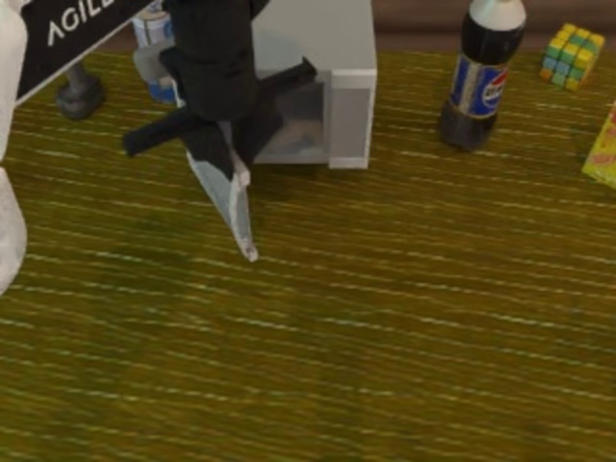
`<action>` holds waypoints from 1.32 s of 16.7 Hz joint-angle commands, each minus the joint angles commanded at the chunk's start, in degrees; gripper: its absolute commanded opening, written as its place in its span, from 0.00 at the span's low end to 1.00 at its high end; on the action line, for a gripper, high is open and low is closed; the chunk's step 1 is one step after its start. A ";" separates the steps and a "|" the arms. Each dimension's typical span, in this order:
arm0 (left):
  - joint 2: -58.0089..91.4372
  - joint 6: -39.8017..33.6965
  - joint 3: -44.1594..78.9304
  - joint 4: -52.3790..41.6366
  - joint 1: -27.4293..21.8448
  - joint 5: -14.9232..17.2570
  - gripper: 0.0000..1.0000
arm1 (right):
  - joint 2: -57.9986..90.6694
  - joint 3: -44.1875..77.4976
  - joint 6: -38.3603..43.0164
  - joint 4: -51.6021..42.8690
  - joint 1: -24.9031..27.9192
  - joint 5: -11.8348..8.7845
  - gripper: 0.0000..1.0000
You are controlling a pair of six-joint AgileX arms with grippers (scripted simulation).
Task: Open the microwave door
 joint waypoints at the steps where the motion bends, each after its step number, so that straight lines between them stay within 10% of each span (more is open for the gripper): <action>1: 0.00 0.00 0.00 0.00 0.00 0.00 0.00 | 0.00 0.00 0.00 0.00 0.00 0.00 1.00; 22: -4.48 2.37 -7.02 2.65 1.92 -0.03 0.00 | 0.00 0.00 0.00 0.00 0.00 0.00 1.00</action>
